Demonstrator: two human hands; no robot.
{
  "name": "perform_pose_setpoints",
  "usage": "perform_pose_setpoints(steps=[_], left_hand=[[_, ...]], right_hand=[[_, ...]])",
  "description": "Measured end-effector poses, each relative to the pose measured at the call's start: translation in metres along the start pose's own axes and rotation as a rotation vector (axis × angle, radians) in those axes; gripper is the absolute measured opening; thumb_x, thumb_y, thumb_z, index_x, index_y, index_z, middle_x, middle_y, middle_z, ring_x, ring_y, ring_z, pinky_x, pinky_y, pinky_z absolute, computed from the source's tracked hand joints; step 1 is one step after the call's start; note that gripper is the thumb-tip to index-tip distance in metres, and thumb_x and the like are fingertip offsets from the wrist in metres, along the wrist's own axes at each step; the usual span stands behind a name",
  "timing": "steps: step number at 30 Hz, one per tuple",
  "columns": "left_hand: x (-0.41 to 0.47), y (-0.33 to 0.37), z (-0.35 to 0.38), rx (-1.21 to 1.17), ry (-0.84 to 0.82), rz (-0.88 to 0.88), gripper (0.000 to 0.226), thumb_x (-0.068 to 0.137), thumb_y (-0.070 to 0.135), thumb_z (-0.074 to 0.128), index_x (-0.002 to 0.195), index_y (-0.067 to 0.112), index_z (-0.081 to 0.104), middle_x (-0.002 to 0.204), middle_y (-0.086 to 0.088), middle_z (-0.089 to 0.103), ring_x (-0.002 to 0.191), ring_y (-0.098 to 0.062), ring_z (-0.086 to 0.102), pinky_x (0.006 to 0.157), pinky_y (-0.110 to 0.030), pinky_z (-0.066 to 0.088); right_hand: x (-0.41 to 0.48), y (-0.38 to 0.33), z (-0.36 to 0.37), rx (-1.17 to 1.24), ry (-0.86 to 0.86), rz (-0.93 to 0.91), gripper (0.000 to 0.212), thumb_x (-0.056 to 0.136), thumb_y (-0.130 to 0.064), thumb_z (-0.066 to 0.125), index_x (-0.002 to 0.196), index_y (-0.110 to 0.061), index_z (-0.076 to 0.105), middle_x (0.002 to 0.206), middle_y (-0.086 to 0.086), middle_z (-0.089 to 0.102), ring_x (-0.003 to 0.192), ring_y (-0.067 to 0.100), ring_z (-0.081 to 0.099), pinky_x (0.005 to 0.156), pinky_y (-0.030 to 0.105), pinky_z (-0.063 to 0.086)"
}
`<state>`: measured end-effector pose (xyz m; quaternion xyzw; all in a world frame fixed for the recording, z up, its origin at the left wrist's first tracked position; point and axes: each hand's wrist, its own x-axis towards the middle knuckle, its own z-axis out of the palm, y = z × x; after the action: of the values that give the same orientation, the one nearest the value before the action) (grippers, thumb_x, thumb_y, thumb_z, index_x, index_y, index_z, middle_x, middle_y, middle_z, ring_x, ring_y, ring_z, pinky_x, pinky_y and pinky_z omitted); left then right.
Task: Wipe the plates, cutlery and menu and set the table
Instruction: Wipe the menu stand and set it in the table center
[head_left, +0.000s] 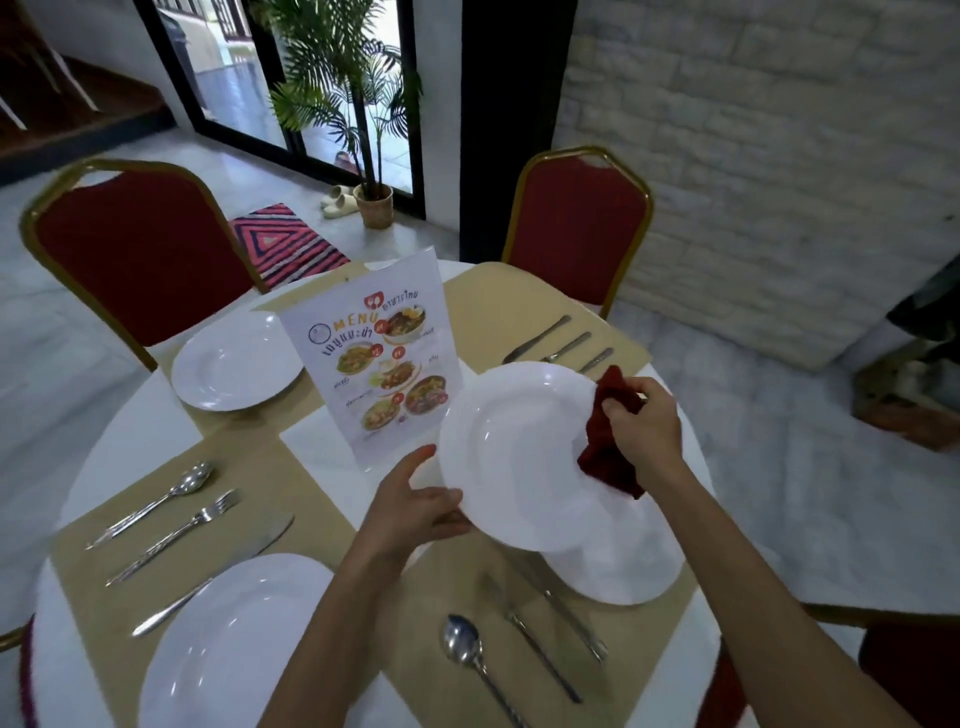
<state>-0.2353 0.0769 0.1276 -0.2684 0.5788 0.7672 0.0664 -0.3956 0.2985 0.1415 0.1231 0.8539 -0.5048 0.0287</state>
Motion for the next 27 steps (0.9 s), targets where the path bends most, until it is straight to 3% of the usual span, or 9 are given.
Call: perform_pose_setpoints(steps=[3, 5, 8, 10, 15, 19, 22, 27], left_hand=[[0.04, 0.014, 0.031, -0.033, 0.111, 0.049, 0.046, 0.086, -0.004, 0.072, 0.13, 0.001, 0.058, 0.101, -0.017, 0.076, 0.09, -0.028, 0.075, 0.077, -0.033, 0.063], [0.074, 0.018, 0.056, 0.089, 0.109, 0.072, 0.057, 0.086, 0.002, 0.074, 0.138, 0.008, 0.055, 0.104, -0.011, 0.076, 0.091, -0.022, 0.075, 0.079, -0.033, 0.062], [0.131, 0.023, 0.087, 0.166, 0.081, 0.077, 0.091, 0.083, 0.007, 0.077, 0.155, 0.034, 0.027, 0.104, -0.01, 0.076, 0.088, -0.023, 0.076, 0.08, -0.041, 0.063], [0.172, 0.032, 0.102, 0.16, 0.159, 0.068, 0.096, 0.084, 0.004, 0.076, 0.157, 0.036, 0.023, 0.102, -0.009, 0.075, 0.086, -0.025, 0.076, 0.077, -0.041, 0.063], [0.282, 0.059, 0.113, 0.092, 0.381, 0.06, 0.088, 0.079, -0.002, 0.074, 0.153, 0.029, 0.038, 0.102, -0.013, 0.074, 0.088, -0.029, 0.074, 0.082, -0.047, 0.062], [0.337, 0.062, 0.107, 0.147, 0.582, 0.052, 0.069, 0.08, 0.007, 0.074, 0.143, 0.024, 0.052, 0.109, -0.005, 0.071, 0.099, -0.026, 0.069, 0.09, -0.044, 0.059], [0.362, 0.06, 0.103, 0.184, 0.676, 0.062, 0.063, 0.083, 0.011, 0.072, 0.142, 0.025, 0.054, 0.113, -0.001, 0.066, 0.101, -0.017, 0.06, 0.096, -0.036, 0.053], [0.396, 0.054, 0.088, 0.195, 0.736, 0.043, 0.065, 0.085, 0.013, 0.07, 0.145, 0.028, 0.051, 0.126, -0.004, 0.065, 0.108, -0.018, 0.057, 0.087, -0.027, 0.043]], right_hand=[[0.047, -0.005, -0.006, 0.073, 0.101, 0.066, 0.028, 0.098, -0.012, 0.062, 0.124, -0.022, 0.058, 0.11, 0.0, 0.054, 0.097, 0.02, 0.053, 0.084, 0.032, 0.044], [0.085, -0.005, -0.005, 0.106, 0.102, 0.114, 0.028, 0.099, -0.013, 0.062, 0.124, -0.023, 0.054, 0.11, 0.001, 0.053, 0.098, 0.02, 0.052, 0.085, 0.033, 0.044], [0.148, -0.005, 0.01, 0.11, 0.035, 0.14, 0.033, 0.098, -0.012, 0.062, 0.13, -0.019, 0.053, 0.116, 0.004, 0.056, 0.1, 0.02, 0.053, 0.089, 0.032, 0.045], [0.192, -0.01, 0.024, 0.083, -0.012, 0.1, 0.035, 0.097, -0.01, 0.062, 0.132, -0.016, 0.055, 0.122, 0.007, 0.061, 0.101, 0.021, 0.054, 0.09, 0.033, 0.046], [0.295, -0.035, 0.076, -0.025, -0.147, -0.05, 0.041, 0.096, -0.013, 0.061, 0.137, -0.013, 0.056, 0.134, 0.013, 0.061, 0.121, 0.031, 0.059, 0.102, 0.035, 0.045], [0.348, -0.044, 0.118, -0.091, -0.255, -0.098, 0.045, 0.097, -0.01, 0.061, 0.141, -0.012, 0.054, 0.139, 0.013, 0.059, 0.127, 0.03, 0.056, 0.095, 0.025, 0.04], [0.375, -0.051, 0.148, -0.156, -0.306, -0.142, 0.045, 0.098, -0.011, 0.062, 0.142, -0.012, 0.053, 0.143, 0.012, 0.057, 0.13, 0.03, 0.054, 0.1, 0.027, 0.042], [0.404, -0.054, 0.189, -0.208, -0.384, -0.181, 0.043, 0.098, -0.01, 0.062, 0.14, -0.014, 0.056, 0.142, 0.011, 0.057, 0.129, 0.028, 0.055, 0.105, 0.033, 0.044]])
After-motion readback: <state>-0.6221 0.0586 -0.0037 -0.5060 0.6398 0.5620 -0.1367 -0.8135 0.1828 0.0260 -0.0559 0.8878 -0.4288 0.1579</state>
